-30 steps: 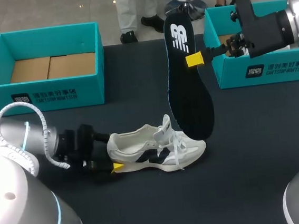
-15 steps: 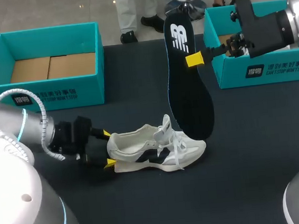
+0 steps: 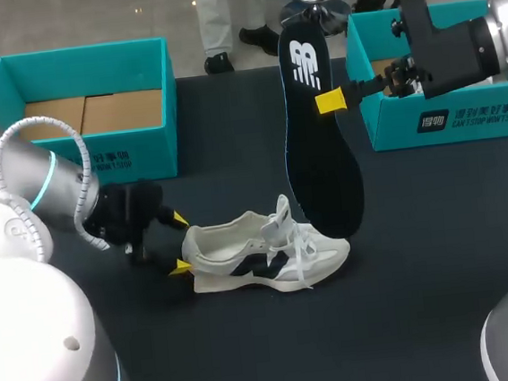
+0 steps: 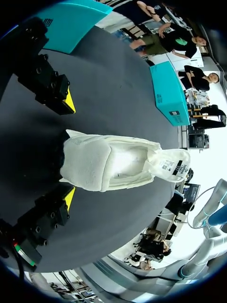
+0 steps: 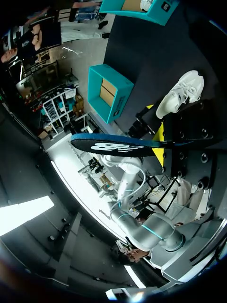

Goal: Take the shoe out of the shoebox, open the shoe tongue, remove and reinsert the insole, then place the shoe into the shoebox

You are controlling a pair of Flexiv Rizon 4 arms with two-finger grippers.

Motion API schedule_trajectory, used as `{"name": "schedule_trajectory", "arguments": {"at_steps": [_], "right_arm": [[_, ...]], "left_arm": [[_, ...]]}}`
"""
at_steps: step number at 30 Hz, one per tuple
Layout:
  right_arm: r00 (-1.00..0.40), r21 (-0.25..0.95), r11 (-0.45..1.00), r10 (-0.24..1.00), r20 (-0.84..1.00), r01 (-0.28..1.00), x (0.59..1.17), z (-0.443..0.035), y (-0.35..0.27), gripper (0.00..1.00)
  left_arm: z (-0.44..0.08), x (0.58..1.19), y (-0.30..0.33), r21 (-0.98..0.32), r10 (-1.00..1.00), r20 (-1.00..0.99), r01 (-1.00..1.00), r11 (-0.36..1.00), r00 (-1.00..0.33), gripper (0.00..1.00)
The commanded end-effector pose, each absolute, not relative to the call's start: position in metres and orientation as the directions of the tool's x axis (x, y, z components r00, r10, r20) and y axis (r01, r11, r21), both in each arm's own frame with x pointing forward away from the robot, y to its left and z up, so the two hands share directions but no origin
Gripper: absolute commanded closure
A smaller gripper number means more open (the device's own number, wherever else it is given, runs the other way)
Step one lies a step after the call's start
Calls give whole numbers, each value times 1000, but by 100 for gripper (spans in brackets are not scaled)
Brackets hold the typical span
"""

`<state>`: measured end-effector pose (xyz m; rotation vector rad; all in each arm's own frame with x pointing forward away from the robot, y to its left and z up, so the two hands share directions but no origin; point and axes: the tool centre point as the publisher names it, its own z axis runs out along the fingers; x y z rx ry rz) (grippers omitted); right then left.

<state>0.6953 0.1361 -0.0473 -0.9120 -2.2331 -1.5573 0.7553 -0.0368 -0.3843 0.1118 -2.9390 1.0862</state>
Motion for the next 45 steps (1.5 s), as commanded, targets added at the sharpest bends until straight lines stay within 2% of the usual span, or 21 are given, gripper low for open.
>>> {"name": "schedule_trajectory", "arguments": {"at_steps": [1,8,25,40,45], "right_arm": [[-765,742,227,341,547,631,698,-47,139,100],[-765,742,227,341,547,631,698,-47,139,100],[-765,742,227,341,547,631,698,-47,139,100],[-765,742,227,341,547,631,698,-47,139,100],[-765,742,227,341,547,631,698,-47,139,100]], "left_arm": [[-381,754,-34,-642,-64,32,-69,764,-997,0],[-381,754,-34,-642,-64,32,-69,764,-997,0],[-363,747,-28,-357,-98,14,-97,929,-995,0],[-346,738,-49,-149,-57,-75,-45,988,-996,0],[-345,737,-52,-126,-35,-52,-28,992,-998,0]]}}
